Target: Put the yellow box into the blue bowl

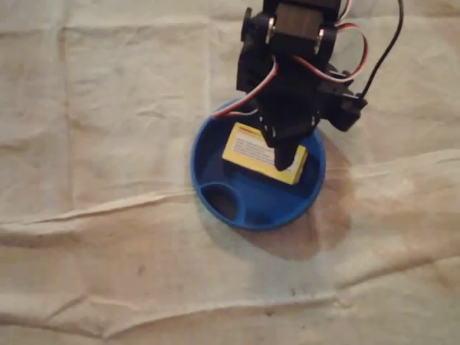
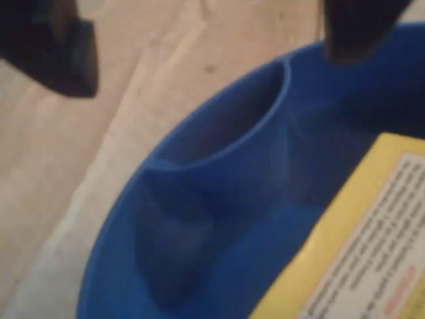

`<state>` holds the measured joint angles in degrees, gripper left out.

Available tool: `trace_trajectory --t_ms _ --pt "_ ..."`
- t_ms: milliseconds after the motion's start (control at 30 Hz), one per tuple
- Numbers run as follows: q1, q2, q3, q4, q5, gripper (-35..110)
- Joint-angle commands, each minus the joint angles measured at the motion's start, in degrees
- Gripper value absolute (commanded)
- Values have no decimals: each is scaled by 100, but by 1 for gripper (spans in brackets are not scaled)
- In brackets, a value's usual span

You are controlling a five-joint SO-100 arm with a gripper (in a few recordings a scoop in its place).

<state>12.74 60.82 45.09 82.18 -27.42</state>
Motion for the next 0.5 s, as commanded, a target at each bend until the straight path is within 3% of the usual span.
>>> trace_trajectory --t_ms 0,100,467 --pt "0 1011 -360 26 62 6" --pt "-18 1292 -325 26 44 -1" --pt "-26 2408 -316 422 668 0"
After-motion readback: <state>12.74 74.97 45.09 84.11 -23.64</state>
